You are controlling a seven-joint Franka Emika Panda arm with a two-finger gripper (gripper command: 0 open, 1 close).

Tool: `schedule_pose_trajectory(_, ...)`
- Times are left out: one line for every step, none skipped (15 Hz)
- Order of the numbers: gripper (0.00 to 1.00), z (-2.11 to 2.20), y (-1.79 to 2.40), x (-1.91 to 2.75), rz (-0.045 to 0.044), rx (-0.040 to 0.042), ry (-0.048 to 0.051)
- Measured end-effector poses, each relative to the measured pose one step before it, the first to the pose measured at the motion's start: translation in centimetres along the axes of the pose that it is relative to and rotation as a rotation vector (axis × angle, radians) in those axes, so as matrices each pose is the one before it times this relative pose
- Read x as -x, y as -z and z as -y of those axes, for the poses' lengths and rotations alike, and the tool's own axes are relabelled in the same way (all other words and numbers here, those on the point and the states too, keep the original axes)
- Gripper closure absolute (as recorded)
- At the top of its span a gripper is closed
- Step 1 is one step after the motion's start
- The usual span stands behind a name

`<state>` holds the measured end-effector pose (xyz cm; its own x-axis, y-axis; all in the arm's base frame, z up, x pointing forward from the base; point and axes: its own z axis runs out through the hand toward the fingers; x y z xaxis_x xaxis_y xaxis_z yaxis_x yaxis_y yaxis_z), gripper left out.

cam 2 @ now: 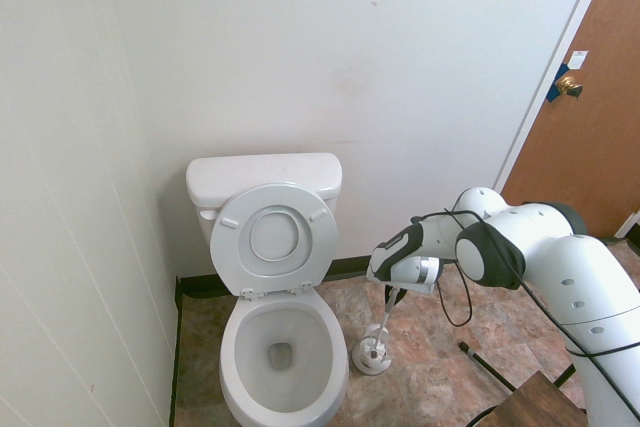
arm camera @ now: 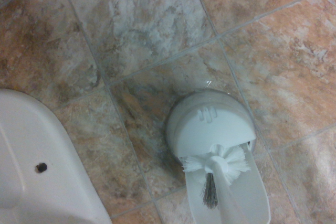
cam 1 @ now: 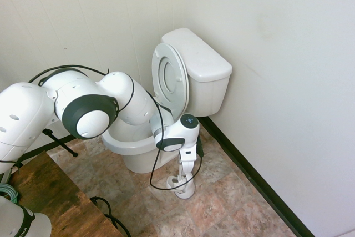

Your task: Clean the toilet

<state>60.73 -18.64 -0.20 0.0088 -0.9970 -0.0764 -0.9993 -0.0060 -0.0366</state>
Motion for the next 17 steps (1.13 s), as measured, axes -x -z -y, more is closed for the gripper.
schedule_pose_trajectory(1.0, 0.169, -0.424, -0.143, 0.00329, 0.00397, -0.0006)
schedule_pose_trajectory(1.0, 0.173, -0.418, -0.176, 0.00113, 0.00308, -0.00079)
schedule_pose_trajectory(1.0, 0.182, -0.376, -0.182, 0.00053, 0.00089, -0.00122)
schedule_pose_trajectory(1.0, 0.106, -0.454, -0.18, 0.00113, 0.0011, -0.00194)
schedule_pose_trajectory(1.0, 0.219, -0.296, -0.171, -0.00075, -0.00185, -0.00145)
schedule_pose_trajectory(1.0, 0.338, 0.038, -0.071, 0.00217, -0.00056, -0.00142)
schedule_pose_trajectory(1.0, 0.284, -0.026, 0.039, 0.00565, 0.0034, -0.00175)
schedule_pose_trajectory(1.0, 0.288, -0.058, -0.033, 0.00239, 0.00018, -0.00264)
schedule_pose_trajectory(1.0, 0.279, -0.013, -0.116, 0.00035, -0.00183, -0.00201)
schedule_pose_trajectory(1.0, 0.19, -0.039, -0.18, 0.00309, 0.00103, -0.00267)
schedule_pose_trajectory(1.0, 0.174, -0.029, -0.247, 0.00589, 0.00403, -0.00317)
schedule_pose_trajectory(1.0, 0.221, -0.029, -0.296, 0.00476, 0.00172, -0.00355)
schedule_pose_trajectory(1.0, 0.202, -0.044, -0.316, 0.00404, 0.00136, -0.00364)
schedule_pose_trajectory(1.0, 0.125, -0.006, -0.385, 0.00312, 0.00078, -0.00434)
schedule_pose_trajectory(1.0, 0.096, -0.023, -0.417, 0.00183, -0.00083, -0.00459)
schedule_pose_trajectory(0.0, 0.121, -0.009, -0.308, 0.00097, -0.00179, -0.00293)
schedule_pose_trajectory(0.0, 0.143, -0.049, -0.099, 0.00351, -0.00231, -0.00143)
